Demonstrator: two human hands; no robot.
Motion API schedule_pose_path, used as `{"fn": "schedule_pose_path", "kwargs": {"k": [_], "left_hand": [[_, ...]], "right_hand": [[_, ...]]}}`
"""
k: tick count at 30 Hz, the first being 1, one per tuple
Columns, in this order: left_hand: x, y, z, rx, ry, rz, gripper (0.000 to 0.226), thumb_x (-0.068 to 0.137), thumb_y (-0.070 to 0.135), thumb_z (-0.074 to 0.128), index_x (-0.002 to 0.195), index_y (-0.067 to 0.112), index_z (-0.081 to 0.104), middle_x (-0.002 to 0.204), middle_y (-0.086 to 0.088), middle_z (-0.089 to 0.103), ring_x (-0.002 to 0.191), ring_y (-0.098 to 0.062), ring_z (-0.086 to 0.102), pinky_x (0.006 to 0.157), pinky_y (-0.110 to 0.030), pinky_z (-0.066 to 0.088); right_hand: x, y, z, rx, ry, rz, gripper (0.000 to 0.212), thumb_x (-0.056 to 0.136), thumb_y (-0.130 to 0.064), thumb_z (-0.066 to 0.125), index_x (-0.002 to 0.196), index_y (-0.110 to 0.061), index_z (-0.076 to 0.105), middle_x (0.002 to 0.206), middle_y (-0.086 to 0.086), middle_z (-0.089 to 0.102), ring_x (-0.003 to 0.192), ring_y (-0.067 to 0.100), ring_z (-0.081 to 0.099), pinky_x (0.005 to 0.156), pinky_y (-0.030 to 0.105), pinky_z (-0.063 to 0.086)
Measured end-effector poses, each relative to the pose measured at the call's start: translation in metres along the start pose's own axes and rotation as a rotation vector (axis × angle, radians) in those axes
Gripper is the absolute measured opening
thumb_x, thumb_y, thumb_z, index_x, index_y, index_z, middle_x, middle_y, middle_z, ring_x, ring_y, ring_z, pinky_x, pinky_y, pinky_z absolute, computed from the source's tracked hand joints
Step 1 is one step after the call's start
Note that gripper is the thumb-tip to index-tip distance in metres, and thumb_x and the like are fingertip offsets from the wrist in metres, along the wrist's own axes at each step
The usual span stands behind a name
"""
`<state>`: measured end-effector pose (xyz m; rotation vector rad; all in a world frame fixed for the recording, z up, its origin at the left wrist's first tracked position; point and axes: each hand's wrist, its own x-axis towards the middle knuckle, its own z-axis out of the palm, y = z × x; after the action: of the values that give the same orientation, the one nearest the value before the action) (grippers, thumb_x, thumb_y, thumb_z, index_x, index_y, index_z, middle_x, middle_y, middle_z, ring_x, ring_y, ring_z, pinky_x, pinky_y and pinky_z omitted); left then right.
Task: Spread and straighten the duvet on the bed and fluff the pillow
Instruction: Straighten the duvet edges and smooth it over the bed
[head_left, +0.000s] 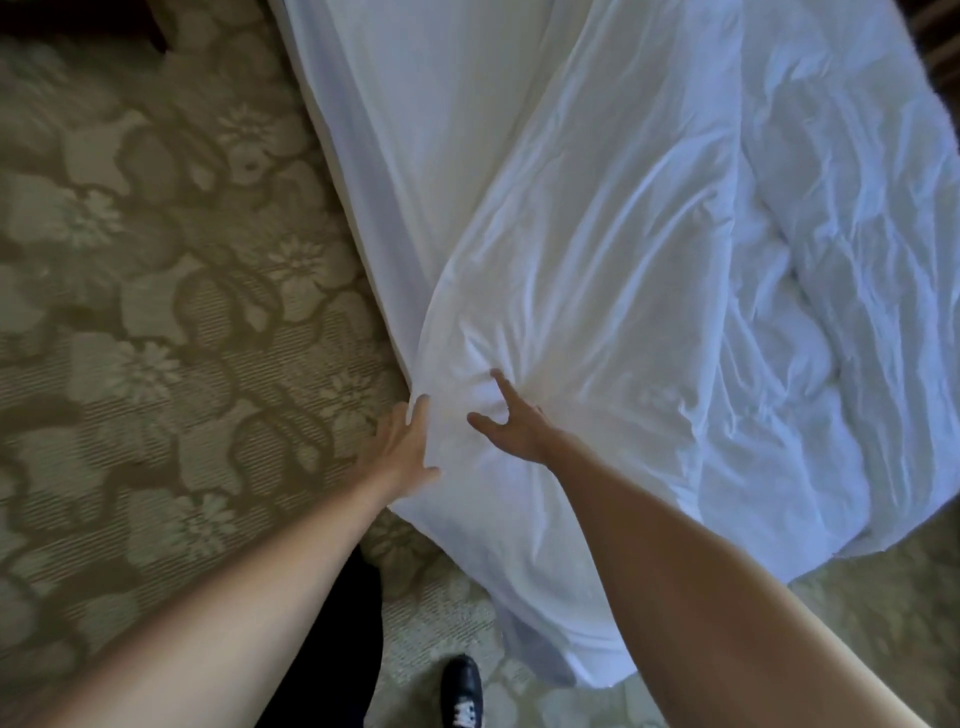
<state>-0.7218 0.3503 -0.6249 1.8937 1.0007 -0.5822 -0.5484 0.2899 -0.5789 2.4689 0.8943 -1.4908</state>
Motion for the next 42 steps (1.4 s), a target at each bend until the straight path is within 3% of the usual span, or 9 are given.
{"fn": "schedule_pose_path", "kwargs": {"k": [3, 6, 10, 13, 17, 23, 30, 35, 42], "left_hand": [[0.018, 0.008, 0.017, -0.055, 0.056, -0.061, 0.120, 0.076, 0.048, 0.074, 0.152, 0.027, -0.016, 0.161, -0.007, 0.000, 0.146, -0.032, 0.013, 0.113, -0.049, 0.030], [0.043, 0.007, 0.031, -0.366, 0.111, -0.143, 0.138, 0.055, 0.061, 0.082, 0.150, 0.036, -0.014, 0.161, 0.006, 0.008, 0.147, -0.024, 0.017, 0.115, -0.048, 0.028], [0.045, 0.015, 0.034, -0.731, 0.123, -0.209, 0.080, 0.054, 0.044, 0.092, 0.123, 0.029, 0.055, 0.117, 0.005, 0.065, 0.112, -0.016, 0.062, 0.092, -0.037, 0.053], [0.021, 0.048, 0.026, -0.651, 0.123, -0.091, 0.029, 0.071, 0.027, 0.083, 0.089, 0.039, 0.064, 0.090, 0.012, 0.069, 0.087, -0.007, 0.066, 0.083, -0.033, 0.056], [-0.022, 0.088, 0.019, -0.512, 0.041, 0.066, 0.056, 0.074, 0.022, 0.077, 0.125, 0.030, 0.057, 0.117, 0.012, 0.063, 0.109, -0.007, 0.059, 0.096, -0.036, 0.052], [-0.091, 0.163, 0.043, -0.098, -0.103, -0.116, 0.077, 0.060, 0.056, 0.073, 0.128, 0.026, 0.053, 0.121, 0.007, 0.062, 0.113, -0.021, 0.060, 0.091, -0.039, 0.053], [-0.157, 0.284, 0.127, -0.284, 0.143, -0.333, 0.075, 0.067, 0.051, 0.066, 0.131, 0.014, 0.051, 0.122, -0.005, 0.062, 0.107, -0.025, 0.062, 0.082, -0.031, 0.050], [-0.203, 0.390, 0.143, -0.470, 0.338, -0.308, 0.026, 0.080, 0.015, 0.053, 0.104, 0.009, 0.060, 0.100, -0.007, 0.065, 0.088, -0.023, 0.064, 0.061, -0.026, 0.044], [-0.260, 0.474, 0.138, -0.333, 0.565, -0.261, 0.015, 0.085, 0.012, 0.050, 0.099, 0.015, 0.055, 0.085, -0.001, 0.058, 0.084, -0.024, 0.062, 0.066, -0.031, 0.049]], "right_hand": [[0.028, 0.004, 0.014, -0.001, 0.015, 0.012, 0.093, 0.084, -0.068, 0.054, 0.153, -0.045, -0.003, 0.151, 0.021, 0.027, 0.141, 0.039, 0.029, 0.115, 0.047, 0.027], [0.042, 0.008, 0.019, 0.021, 0.052, 0.001, 0.091, 0.081, -0.073, 0.052, 0.151, -0.051, -0.001, 0.151, 0.020, 0.029, 0.139, 0.039, 0.033, 0.116, 0.048, 0.027], [0.046, 0.022, 0.017, 0.134, 0.056, -0.028, 0.092, 0.077, -0.075, 0.055, 0.150, -0.051, 0.004, 0.156, 0.011, 0.026, 0.143, 0.033, 0.028, 0.118, 0.047, 0.022], [0.041, 0.015, 0.014, 0.241, -0.025, -0.037, 0.109, 0.068, -0.084, 0.056, 0.152, -0.046, -0.001, 0.162, 0.008, 0.010, 0.148, 0.034, 0.013, 0.120, 0.052, 0.014], [0.011, 0.010, -0.007, 0.314, -0.096, -0.080, 0.129, 0.044, -0.086, 0.071, 0.149, -0.046, 0.009, 0.152, 0.004, 0.035, 0.136, 0.032, 0.039, 0.111, 0.053, 0.035], [-0.057, 0.080, -0.027, 0.695, 0.013, -0.092, 0.083, 0.049, -0.036, 0.069, 0.127, -0.016, 0.053, 0.111, 0.007, 0.065, 0.099, 0.028, 0.065, 0.085, 0.042, 0.057], [-0.159, 0.178, -0.102, 1.037, 0.129, -0.103, 0.032, 0.068, -0.010, 0.065, 0.099, -0.005, 0.059, 0.079, 0.008, 0.062, 0.067, 0.022, 0.058, 0.052, 0.024, 0.047], [-0.217, 0.226, -0.137, 1.007, 0.092, -0.089, 0.061, 0.062, -0.035, 0.073, 0.115, -0.007, 0.062, 0.100, 0.009, 0.069, 0.090, 0.030, 0.066, 0.080, 0.041, 0.057], [-0.285, 0.263, -0.162, 0.909, -0.135, -0.165, 0.049, 0.066, -0.030, 0.080, 0.105, -0.004, 0.065, 0.094, 0.011, 0.070, 0.080, 0.026, 0.066, 0.058, 0.028, 0.048]]}}
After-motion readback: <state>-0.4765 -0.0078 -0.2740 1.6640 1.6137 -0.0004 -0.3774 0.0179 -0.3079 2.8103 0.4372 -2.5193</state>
